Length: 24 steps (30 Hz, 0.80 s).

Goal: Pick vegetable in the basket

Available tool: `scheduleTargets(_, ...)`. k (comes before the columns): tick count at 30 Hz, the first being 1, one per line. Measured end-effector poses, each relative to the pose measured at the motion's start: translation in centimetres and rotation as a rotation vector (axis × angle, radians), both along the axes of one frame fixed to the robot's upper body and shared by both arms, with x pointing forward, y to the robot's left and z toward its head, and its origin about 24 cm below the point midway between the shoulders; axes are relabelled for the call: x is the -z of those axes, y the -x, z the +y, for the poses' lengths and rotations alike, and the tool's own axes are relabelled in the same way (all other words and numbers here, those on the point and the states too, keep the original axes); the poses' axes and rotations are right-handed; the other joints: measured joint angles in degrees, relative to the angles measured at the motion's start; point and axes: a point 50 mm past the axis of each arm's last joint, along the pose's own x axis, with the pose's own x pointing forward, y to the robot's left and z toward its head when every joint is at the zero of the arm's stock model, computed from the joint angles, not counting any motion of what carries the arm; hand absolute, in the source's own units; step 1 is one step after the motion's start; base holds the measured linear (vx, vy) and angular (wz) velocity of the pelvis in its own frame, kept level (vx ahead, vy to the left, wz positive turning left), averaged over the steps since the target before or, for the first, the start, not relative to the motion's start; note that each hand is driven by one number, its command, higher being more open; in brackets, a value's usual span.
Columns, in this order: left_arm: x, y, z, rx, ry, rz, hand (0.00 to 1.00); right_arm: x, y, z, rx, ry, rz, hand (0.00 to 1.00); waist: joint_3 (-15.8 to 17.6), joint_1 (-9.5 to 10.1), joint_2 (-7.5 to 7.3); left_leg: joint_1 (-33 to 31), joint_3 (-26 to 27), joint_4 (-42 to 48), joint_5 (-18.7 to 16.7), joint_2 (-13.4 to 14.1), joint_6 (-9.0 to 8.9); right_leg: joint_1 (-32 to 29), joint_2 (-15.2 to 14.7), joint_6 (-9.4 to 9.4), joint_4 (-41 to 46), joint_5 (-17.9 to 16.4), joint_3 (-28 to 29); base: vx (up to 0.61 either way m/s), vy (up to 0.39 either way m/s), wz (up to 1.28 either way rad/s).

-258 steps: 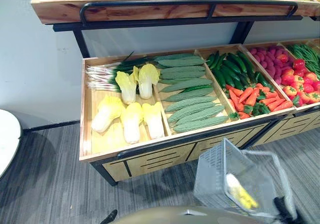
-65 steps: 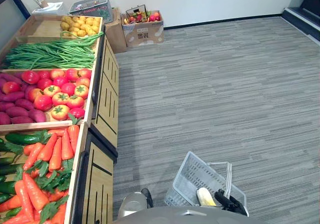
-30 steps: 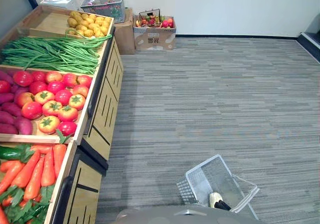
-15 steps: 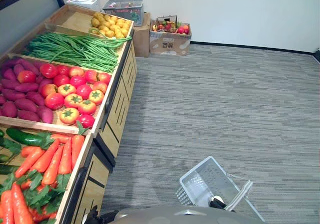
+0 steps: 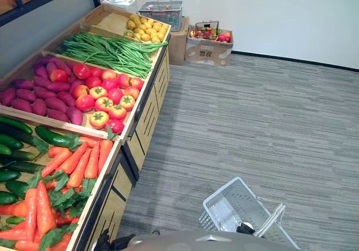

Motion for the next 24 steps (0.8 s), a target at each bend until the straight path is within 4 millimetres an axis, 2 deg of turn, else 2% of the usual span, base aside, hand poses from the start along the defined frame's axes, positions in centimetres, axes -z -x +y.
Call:
scheduleTargets(8,0.0,-0.3,0.0,0.003,0.0,-0.006,1.0,0.0,0.0,0.0,-0.002,-0.001,0.001,0.0,0.03,-0.01,-0.02,-1.09,-3.38,0.04,0.43,-0.2,-0.18,1.03,-0.17,-0.28,-0.61,-0.25,-3.54,0.01,-0.023,0.24)
scheduleTargets(13,-0.2,-1.5,0.2,0.003,-0.005,-0.045,1.0,0.0,-0.2,-0.2,0.014,0.006,-0.004,0.0,0.92,-0.94,-0.49,-5.77,-9.24,3.69,0.45,-1.66,-0.44,0.29,-1.55,-0.22,1.8,-2.67,-10.03,-0.01,-0.041,0.72)
scheduleTargets(16,-0.4,-1.9,0.3,-0.023,-0.003,-0.072,1.0,-0.1,-0.5,-0.2,0.025,0.012,-0.008,0.0,1.75,0.31,-0.74,-8.53,-11.09,6.14,0.37,-2.25,-0.61,0.49,-1.68,-0.41,2.63,-3.03,-13.18,0.01,-0.042,0.54)
scheduleTargets(17,-0.5,-2.2,0.4,-0.025,-0.005,-0.085,1.0,-0.1,-0.7,-0.1,0.037,0.01,-0.015,0.0,2.69,0.25,-1.23,-9.74,-9.85,7.71,0.31,-2.46,-0.68,1.07,-2.42,-0.5,2.94,-3.14,-15.17,0.0,0.006,0.89)
scheduleTargets(18,-0.6,-2.5,0.5,-0.03,-0.01,-0.097,1.0,0.0,-0.7,0.2,0.069,0.001,-0.022,0.0,3.37,-0.34,-1.18,-11.47,-1.07,9.82,-1.82,-0.66,0.75,1.86,-2.78,-0.59,3.16,-3.27,-18.16,-0.02,0.013,0.82)
scheduleTargets(19,-0.7,-2.6,0.7,-0.049,-0.018,-0.106,1.0,0.0,-0.7,0.1,0.076,0.002,-0.019,0.0,3.6,-0.26,-1.18,-12.07,4.09,11.46,-2.6,1.06,0.75,2.16,-2.81,-0.6,3.26,-3.28,-18.8,-0.04,0.006,0.74)
scheduleTargets(20,-0.8,-2.5,1.1,-0.096,-0.033,-0.118,1.0,0.0,-0.5,0.1,0.083,0.002,-0.017,0.0,3.83,-0.31,-1.53,-13.19,15.58,15.2,-4.3,4.75,1.08,2.71,-2.83,-0.62,3.27,-3.29,-20.25,0.02,0.01,0.46)
scheduleTargets(21,-0.8,-1.8,1.4,-0.114,-0.046,-0.102,1.0,0.0,-0.5,0.0,0.088,0.005,-0.016,0.0,3.79,-0.4,-1.27,-13.44,25.8,18.96,-6.42,8.47,2.27,3.14,-3.15,-0.53,3.59,-3.47,-21.23,0.04,0.038,0.41)
scheduleTargets(23,-0.9,-1.2,1.9,-0.119,-0.061,-0.087,1.0,-0.2,-0.6,-0.5,0.093,0.019,-0.025,0.0,3.87,-0.91,-0.82,-14.08,35.32,23.91,-9.78,11.8,3.88,2.57,-4.29,0.38,5.87,-4.77,-22.58,0.07,0.103,0.42)
scheduleTargets(24,-0.9,-1.2,1.9,-0.12,-0.064,-0.085,1.0,-0.2,-0.7,-0.7,0.095,0.025,-0.026,0.0,3.88,-1.27,-0.61,-14.43,36.93,25.22,-11.08,12.3,4.12,2.37,-4.96,0.38,6.71,-5.16,-23.42,0.1,0.197,0.81)
